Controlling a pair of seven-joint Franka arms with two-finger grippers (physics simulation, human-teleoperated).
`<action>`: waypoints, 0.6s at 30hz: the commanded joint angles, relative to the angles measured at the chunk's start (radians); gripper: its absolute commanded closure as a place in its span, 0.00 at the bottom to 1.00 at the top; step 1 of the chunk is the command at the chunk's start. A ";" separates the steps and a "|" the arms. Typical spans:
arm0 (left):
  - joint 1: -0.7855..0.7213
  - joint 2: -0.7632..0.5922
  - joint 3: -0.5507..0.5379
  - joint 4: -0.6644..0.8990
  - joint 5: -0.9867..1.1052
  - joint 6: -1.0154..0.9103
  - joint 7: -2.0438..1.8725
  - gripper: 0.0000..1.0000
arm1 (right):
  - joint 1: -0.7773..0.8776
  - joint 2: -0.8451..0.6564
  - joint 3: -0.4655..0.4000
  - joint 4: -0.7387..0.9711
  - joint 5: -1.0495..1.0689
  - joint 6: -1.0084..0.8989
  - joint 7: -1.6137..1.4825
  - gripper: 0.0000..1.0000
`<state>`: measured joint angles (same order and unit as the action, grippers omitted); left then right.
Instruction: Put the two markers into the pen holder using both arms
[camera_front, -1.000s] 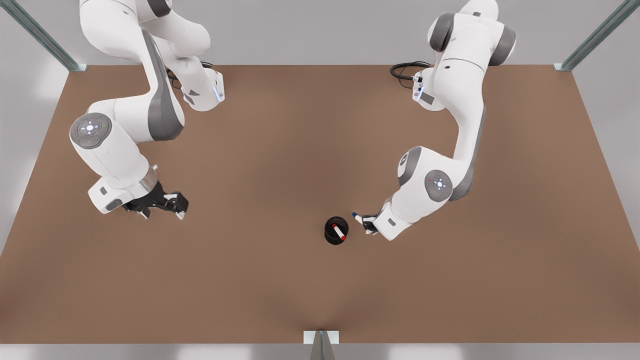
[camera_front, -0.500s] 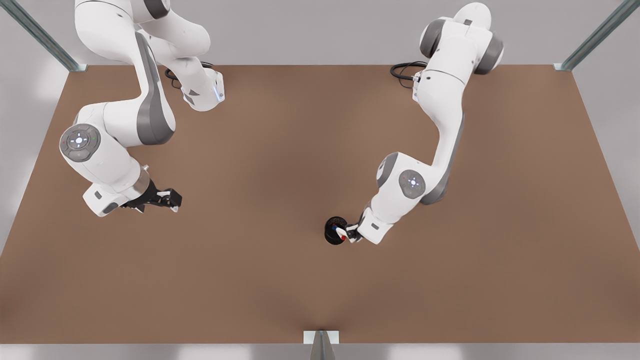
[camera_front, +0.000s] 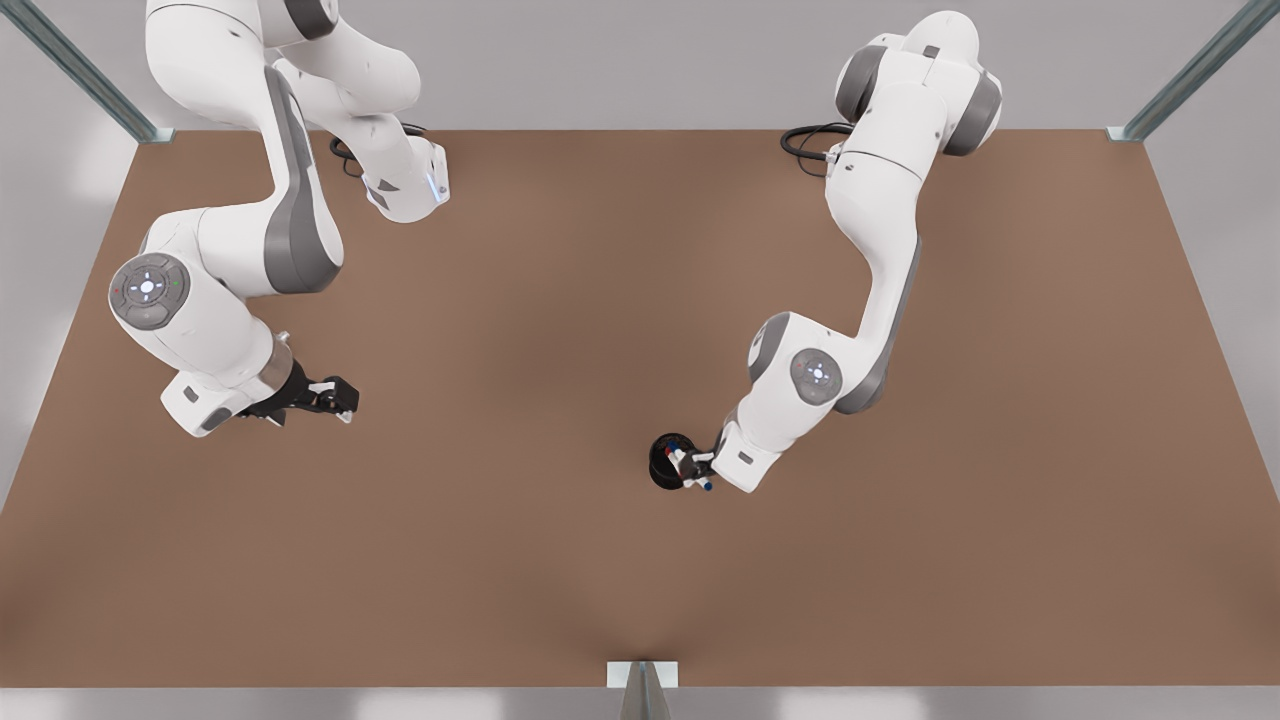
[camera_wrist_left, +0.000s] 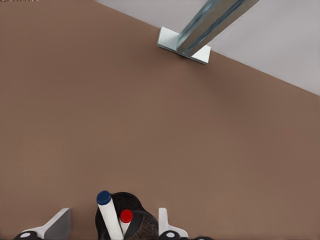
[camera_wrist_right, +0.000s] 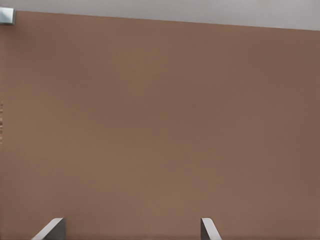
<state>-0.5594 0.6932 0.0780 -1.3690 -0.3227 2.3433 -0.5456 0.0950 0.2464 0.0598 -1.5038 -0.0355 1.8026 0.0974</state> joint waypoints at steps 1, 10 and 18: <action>-0.001 -0.003 0.000 0.001 0.033 -0.018 -0.112 0.00 | -0.001 -0.001 0.000 0.001 0.002 0.000 -0.047 0.00; 0.009 -0.245 0.347 0.013 0.034 -0.723 0.461 0.00 | -0.004 -0.001 0.000 0.001 0.002 0.000 -0.047 0.00; 0.427 -0.511 -0.058 0.007 0.266 -0.855 0.636 0.00 | -0.004 -0.001 0.000 0.001 0.002 0.000 -0.047 0.00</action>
<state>-0.1622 0.1954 0.0588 -1.3611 -0.1184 1.6199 -0.3091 0.0901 0.2465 0.0601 -1.5038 -0.0345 1.8026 0.0688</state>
